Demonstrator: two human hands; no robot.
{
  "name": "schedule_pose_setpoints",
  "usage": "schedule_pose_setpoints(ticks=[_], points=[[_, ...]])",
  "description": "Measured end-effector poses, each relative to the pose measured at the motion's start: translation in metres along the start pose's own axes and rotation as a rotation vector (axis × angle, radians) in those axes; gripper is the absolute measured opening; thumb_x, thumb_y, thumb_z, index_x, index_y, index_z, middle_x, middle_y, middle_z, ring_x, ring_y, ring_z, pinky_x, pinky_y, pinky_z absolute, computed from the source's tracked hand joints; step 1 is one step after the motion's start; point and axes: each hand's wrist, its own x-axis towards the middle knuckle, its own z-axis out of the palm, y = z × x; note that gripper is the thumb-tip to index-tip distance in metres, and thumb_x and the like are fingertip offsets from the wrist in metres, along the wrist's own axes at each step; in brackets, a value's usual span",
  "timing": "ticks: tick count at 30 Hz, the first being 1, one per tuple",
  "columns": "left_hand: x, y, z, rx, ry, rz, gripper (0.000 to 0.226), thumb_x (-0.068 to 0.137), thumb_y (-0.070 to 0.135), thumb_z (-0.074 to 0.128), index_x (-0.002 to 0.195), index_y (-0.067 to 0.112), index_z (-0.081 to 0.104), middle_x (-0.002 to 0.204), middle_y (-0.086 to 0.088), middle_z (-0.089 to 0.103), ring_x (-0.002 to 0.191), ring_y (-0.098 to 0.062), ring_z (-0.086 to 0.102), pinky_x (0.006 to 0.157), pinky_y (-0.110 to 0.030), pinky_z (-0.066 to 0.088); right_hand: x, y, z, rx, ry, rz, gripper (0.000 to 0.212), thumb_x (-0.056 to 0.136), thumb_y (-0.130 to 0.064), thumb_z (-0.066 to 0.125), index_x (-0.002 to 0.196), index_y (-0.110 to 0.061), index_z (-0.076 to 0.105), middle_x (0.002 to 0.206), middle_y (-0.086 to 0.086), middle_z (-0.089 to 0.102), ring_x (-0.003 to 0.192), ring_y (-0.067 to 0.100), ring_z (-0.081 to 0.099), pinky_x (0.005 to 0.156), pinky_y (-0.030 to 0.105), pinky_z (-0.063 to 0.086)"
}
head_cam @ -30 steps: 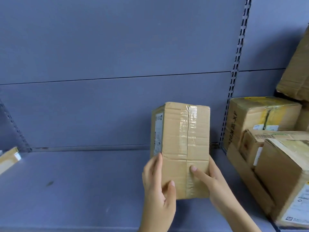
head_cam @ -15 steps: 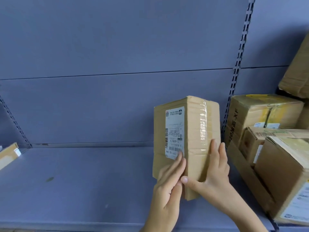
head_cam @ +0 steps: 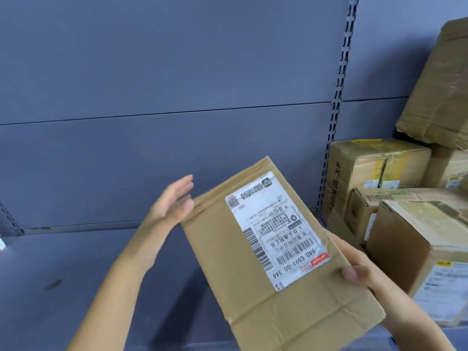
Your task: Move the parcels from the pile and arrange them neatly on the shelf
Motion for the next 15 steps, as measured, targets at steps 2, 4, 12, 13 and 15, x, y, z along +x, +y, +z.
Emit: schedule_pose_setpoints(ticks=[2, 4, 12, 13, 15], points=[[-0.002, -0.010, -0.009, -0.004, -0.232, -0.164, 0.075, 0.049, 0.081, 0.069, 0.118, 0.053, 0.058, 0.130, 0.021, 0.059, 0.122, -0.001, 0.053, 0.107, -0.037, 0.035, -0.001, -0.005, -0.002, -0.041, -0.068, 0.006, 0.094, 0.058, -0.050, 0.078, 0.142, -0.022, 0.045, 0.142, 0.000, 0.054, 0.133, 0.021, 0.049, 0.107, 0.038, 0.041], [-0.009, -0.024, -0.011, -0.027, -0.322, -0.270, 0.074, 0.041, 0.080, 0.074, 0.110, 0.057, 0.061, 0.123, 0.022, 0.063, 0.118, -0.001, 0.057, 0.098, -0.031, 0.041, -0.003, -0.011, 0.001, -0.062, -0.120, 0.026, 0.088, 0.067, -0.044, 0.073, 0.145, -0.020, 0.042, 0.145, 0.004, 0.051, 0.135, 0.024, 0.046, 0.108, 0.039, 0.040], [-0.020, -0.035, -0.025, -0.267, -0.372, -0.415, 0.095, 0.026, 0.062, 0.090, 0.107, 0.019, 0.066, 0.099, 0.000, 0.075, 0.088, -0.012, 0.072, 0.067, -0.021, 0.055, 0.042, -0.059, -0.001, -0.264, -0.208, 0.048, 0.081, 0.067, -0.038, 0.059, 0.144, -0.015, 0.043, 0.142, 0.000, 0.054, 0.132, 0.019, 0.050, 0.113, 0.051, 0.033], [-0.020, -0.034, -0.026, -0.260, -0.359, -0.432, 0.091, 0.022, 0.061, 0.091, 0.100, 0.020, 0.070, 0.096, -0.001, 0.075, 0.085, -0.013, 0.072, 0.064, -0.021, 0.055, 0.054, -0.068, -0.002, -0.294, -0.238, 0.051, 0.077, 0.070, -0.037, 0.057, 0.142, -0.014, 0.045, 0.141, 0.001, 0.055, 0.131, 0.020, 0.051, 0.113, 0.050, 0.034], [-0.019, -0.032, -0.027, -0.265, -0.302, -0.421, 0.082, 0.020, 0.061, 0.091, 0.090, 0.022, 0.077, 0.094, -0.002, 0.076, 0.082, -0.013, 0.072, 0.062, -0.022, 0.056, 0.075, -0.084, -0.005, -0.334, -0.306, 0.066, 0.065, 0.075, -0.038, 0.054, 0.138, -0.019, 0.053, 0.139, 0.001, 0.057, 0.129, 0.021, 0.053, 0.109, 0.046, 0.039]])
